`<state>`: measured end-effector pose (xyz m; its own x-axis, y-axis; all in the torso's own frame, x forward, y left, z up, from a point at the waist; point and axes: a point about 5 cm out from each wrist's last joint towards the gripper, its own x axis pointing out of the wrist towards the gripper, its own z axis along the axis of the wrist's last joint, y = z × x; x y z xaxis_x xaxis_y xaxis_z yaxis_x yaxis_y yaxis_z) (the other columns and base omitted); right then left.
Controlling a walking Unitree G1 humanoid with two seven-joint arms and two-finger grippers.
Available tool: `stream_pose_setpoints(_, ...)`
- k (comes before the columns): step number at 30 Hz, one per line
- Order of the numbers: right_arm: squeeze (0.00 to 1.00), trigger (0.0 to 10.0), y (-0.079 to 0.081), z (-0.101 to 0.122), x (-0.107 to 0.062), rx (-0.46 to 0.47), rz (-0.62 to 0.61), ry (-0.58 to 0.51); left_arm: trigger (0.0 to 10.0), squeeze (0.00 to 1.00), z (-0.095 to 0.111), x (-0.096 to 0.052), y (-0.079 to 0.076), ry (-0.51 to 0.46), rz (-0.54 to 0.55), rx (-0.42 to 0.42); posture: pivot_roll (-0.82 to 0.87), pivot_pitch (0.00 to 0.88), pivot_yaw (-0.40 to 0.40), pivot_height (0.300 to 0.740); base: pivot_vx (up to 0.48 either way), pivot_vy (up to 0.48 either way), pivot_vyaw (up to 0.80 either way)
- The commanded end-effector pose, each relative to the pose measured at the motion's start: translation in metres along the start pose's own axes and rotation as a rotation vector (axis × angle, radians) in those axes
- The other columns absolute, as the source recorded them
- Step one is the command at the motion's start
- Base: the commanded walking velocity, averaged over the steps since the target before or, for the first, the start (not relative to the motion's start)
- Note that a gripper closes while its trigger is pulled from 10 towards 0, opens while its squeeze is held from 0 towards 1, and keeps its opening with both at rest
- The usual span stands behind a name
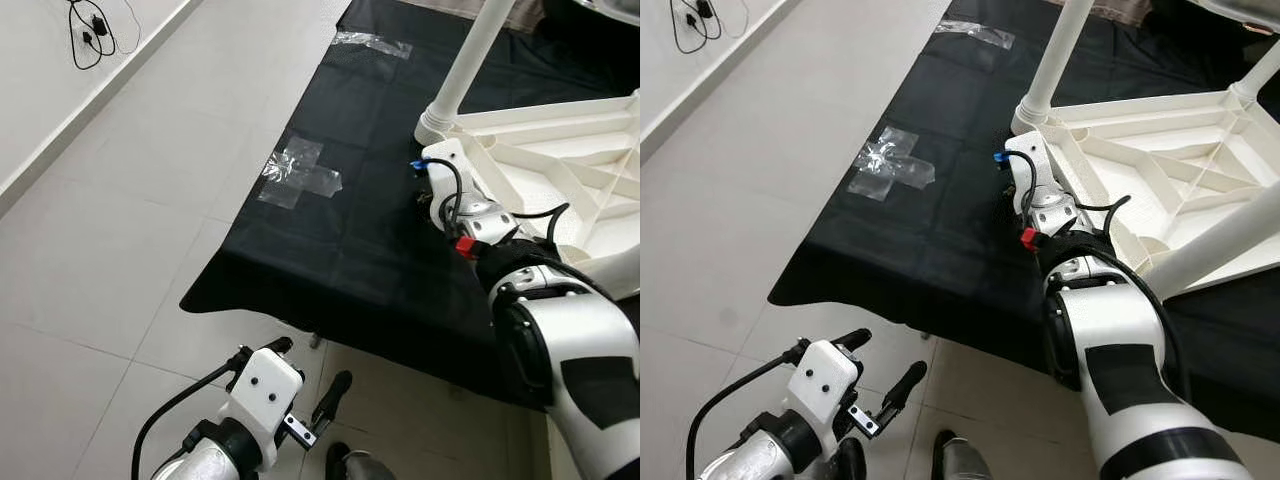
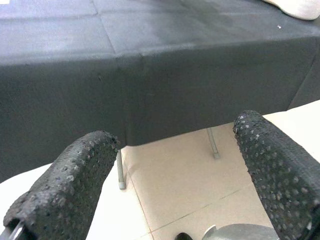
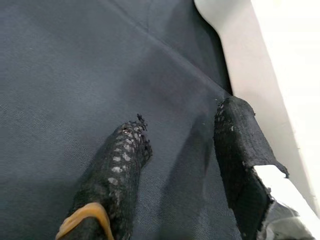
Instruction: Building children table
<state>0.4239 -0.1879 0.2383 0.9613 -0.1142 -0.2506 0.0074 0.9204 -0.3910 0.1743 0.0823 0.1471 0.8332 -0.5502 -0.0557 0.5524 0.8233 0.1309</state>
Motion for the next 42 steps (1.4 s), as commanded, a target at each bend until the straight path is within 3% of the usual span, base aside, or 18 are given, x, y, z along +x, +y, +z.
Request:
stream_pose_setpoints(1, 0.00, 10.0, 0.000, 0.000, 0.000, 0.004, -0.010, 0.003, 10.0, 0.00, -0.003, -0.002, -0.004, 0.022, -0.006, -0.016, 0.01, 0.310, -0.136, 0.740, 0.000, 0.000, 0.00)
stream_pose_setpoints(5, 0.00, 10.0, 0.005, 0.019, -0.002, 0.089, 0.037, -0.079, 10.0, 0.00, -0.002, -0.002, -0.005, 0.023, -0.004, -0.018, 0.02, 0.306, -0.142, 0.740, 0.000, 0.000, 0.00)
stream_pose_setpoints(6, 0.00, 10.0, 0.004, 0.034, -0.004, 0.180, 0.048, -0.146, 10.0, 0.00, -0.002, -0.002, -0.006, 0.027, -0.005, -0.020, 0.02, 0.302, -0.142, 0.740, 0.000, 0.000, 0.00)
stream_pose_setpoints(7, 0.00, 10.0, 0.004, 0.034, -0.004, 0.180, 0.048, -0.146, 10.0, 0.00, -0.002, -0.002, -0.006, 0.027, -0.005, -0.020, 0.02, 0.302, -0.142, 0.740, 0.000, 0.000, 0.00)
stream_pose_setpoints(9, 0.00, 10.0, -0.009, 0.049, -0.007, 0.295, -0.016, -0.241, 10.0, 0.00, -0.002, -0.002, -0.006, 0.029, -0.004, -0.019, 0.03, 0.289, -0.134, 0.740, 0.000, 0.000, 0.00)
stream_pose_setpoints(12, 0.00, 10.0, -0.026, 0.042, -0.008, 0.365, -0.125, -0.248, 10.0, 0.00, -0.003, -0.001, -0.004, 0.029, 0.001, -0.013, 0.03, 0.276, -0.129, 0.740, 0.000, 0.000, 0.00)
stream_pose_setpoints(15, 0.00, 10.0, -0.030, 0.036, -0.007, 0.415, -0.136, -0.246, 10.0, 0.00, -0.004, -0.001, -0.003, 0.028, 0.009, -0.005, 0.04, 0.263, -0.127, 0.740, 0.000, 0.000, -0.35)
stream_pose_setpoints(19, 0.00, 10.0, -0.028, 0.032, -0.007, 0.410, -0.126, -0.280, 10.0, 0.00, -0.006, 0.000, 0.001, 0.031, 0.031, -0.003, 0.04, 0.244, -0.114, 0.740, 0.000, 0.000, -0.79)
stream_pose_setpoints(23, 0.00, 10.0, -0.015, 0.032, -0.007, 0.446, -0.083, -0.349, 10.0, 0.00, -0.012, 0.001, 0.008, 0.045, 0.055, -0.026, 0.04, 0.220, -0.095, 0.740, 0.000, 0.367, -0.73)
stream_pose_setpoints(29, 0.00, 10.0, 0.004, 0.028, -0.006, 0.400, -0.035, -0.358, 10.0, 0.00, -0.015, 0.004, 0.015, 0.056, 0.069, -0.012, 0.05, 0.205, -0.086, 0.740, 0.000, 0.480, 0.00)
stream_pose_setpoints(42, 0.00, 10.0, 0.015, 0.030, -0.009, 0.439, -0.007, -0.411, 10.0, 0.00, -0.014, 0.011, 0.025, 0.035, 0.117, 0.011, 0.05, 0.197, -0.081, 0.740, 0.088, 0.132, 0.00)
